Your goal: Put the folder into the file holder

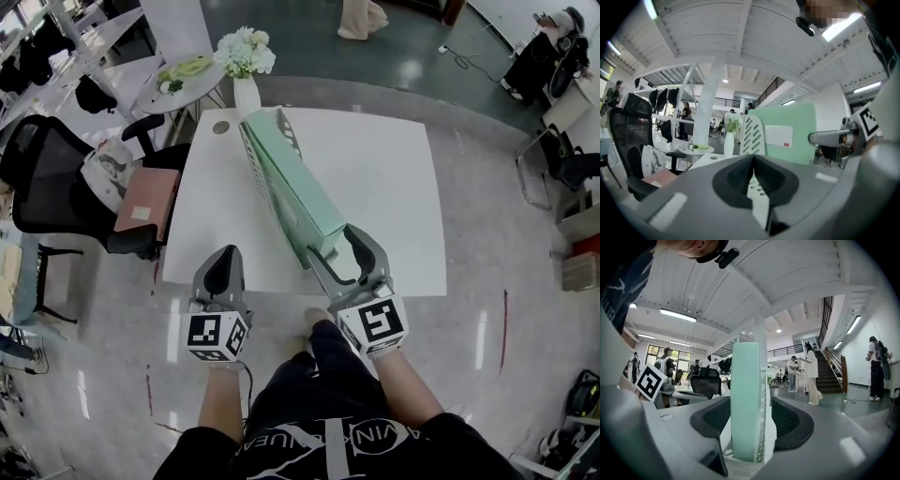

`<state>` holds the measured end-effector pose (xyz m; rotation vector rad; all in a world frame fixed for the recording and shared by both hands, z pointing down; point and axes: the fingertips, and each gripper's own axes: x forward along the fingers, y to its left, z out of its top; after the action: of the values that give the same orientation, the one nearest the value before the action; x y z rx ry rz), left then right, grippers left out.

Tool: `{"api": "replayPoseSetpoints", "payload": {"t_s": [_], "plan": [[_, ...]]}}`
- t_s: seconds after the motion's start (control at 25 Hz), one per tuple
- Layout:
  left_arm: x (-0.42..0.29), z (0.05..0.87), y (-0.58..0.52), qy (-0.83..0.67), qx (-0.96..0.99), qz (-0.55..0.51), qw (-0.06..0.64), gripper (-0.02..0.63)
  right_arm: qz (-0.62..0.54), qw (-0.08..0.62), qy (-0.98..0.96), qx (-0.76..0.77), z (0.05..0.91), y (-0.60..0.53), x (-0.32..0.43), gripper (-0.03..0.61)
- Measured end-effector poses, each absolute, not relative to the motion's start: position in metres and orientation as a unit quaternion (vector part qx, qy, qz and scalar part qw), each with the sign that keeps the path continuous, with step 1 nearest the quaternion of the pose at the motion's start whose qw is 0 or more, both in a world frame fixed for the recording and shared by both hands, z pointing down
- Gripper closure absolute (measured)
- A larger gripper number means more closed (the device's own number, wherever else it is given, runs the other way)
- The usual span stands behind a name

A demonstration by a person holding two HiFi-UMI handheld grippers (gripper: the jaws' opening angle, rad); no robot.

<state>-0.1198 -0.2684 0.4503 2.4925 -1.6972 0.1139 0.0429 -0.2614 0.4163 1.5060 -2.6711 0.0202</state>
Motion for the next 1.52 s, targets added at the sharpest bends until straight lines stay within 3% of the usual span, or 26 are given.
{"api": "replayPoseSetpoints", "payload": {"t_s": [0.72, 1.2, 1.52], "plan": [[-0.092, 0.436, -0.263, -0.535, 0.843, 0.033, 0.049, 0.614, 0.011, 0.033, -0.859, 0.510, 0.404, -0.237, 0.072, 0.312], [-0.101, 0.418, -0.270, -0.539, 0.841, 0.024, 0.035, 0.614, -0.005, 0.014, -0.836, 0.548, 0.389, -0.252, 0.102, 0.545], [-0.120, 0.409, -0.279, -0.555, 0.831, 0.022, 0.027, 0.614, 0.010, 0.005, -0.836, 0.548, 0.383, -0.273, 0.116, 0.572]]}}
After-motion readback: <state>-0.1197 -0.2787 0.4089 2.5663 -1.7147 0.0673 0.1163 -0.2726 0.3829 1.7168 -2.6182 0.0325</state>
